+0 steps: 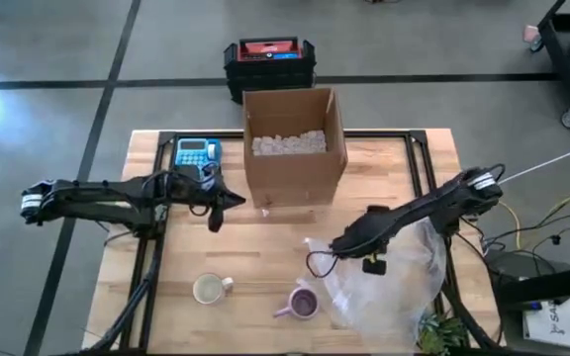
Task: Wrap mug
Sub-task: Wrap the purple mug with bubble wrap
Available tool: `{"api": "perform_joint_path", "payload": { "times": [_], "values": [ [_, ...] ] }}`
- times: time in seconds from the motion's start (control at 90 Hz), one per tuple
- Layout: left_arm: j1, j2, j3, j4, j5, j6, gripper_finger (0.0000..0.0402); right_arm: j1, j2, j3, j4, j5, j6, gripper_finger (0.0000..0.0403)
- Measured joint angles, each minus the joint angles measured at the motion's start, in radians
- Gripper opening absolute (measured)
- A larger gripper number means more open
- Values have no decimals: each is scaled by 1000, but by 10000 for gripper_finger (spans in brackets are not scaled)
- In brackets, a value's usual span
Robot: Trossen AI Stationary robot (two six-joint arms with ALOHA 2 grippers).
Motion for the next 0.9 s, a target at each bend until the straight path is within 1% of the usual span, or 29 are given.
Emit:
{"api": "perform_joint_path", "payload": {
  "times": [0.1, 0.133, 0.178, 0.222, 0.267, 0.311, 0.344, 0.389, 0.433, 0.533, 0.589, 0.633, 0.678, 0.767, 0.822, 0.9],
  "values": [
    [-6, -16, 31, -7, 0, 0, 0, -3, -128, 52, 12, 95, 31, 4],
    [-7, -25, 45, -7, 0, 0, 0, -3, -173, 69, 27, 150, 36, 2],
    [-8, -36, 61, -4, 0, 2, 0, 6, -236, 88, 69, 254, 44, 3],
    [-8, -44, 76, -4, 0, 10, 0, 18, -302, 95, 141, 359, 44, 3],
    [-8, -49, 89, -4, 0, 17, 0, 30, -362, 92, 226, 444, 5, 1],
    [-8, -50, 103, -5, 0, 20, 0, 40, -418, 81, 343, 498, -70, 1],
    [-8, -50, 113, -5, 0, 21, 0, 48, -456, 69, 423, 514, -130, 1],
    [-8, -49, 124, -5, 0, 21, 0, 53, -495, 53, 535, 510, -208, 1],
    [-8, -41, 134, -5, 0, 20, 0, 53, -523, 38, 636, 480, -283, 0],
    [-8, -19, 151, -9, 0, 10, 0, 53, -552, -1, 806, 337, -408, 0],
    [-8, -2, 162, -6, 0, 8, 0, 53, -548, -20, 876, 257, -450, 0],
    [-8, 15, 170, -6, 0, 8, 0, 53, -531, -33, 912, 218, -474, 0],
    [-8, 35, 180, -5, 0, 7, 2, 54, -509, -46, 935, 200, -501, 0],
    [-8, 82, 210, -11, 0, 7, 16, 53, -440, -63, 950, 197, -551, 0],
    [-8, 110, 237, -11, 0, 7, 32, 50, -388, -63, 954, 199, -588, 0],
    [-8, 151, 290, -10, 0, 7, 65, 44, -308, -58, 979, 201, -645, 0]
  ]
}}
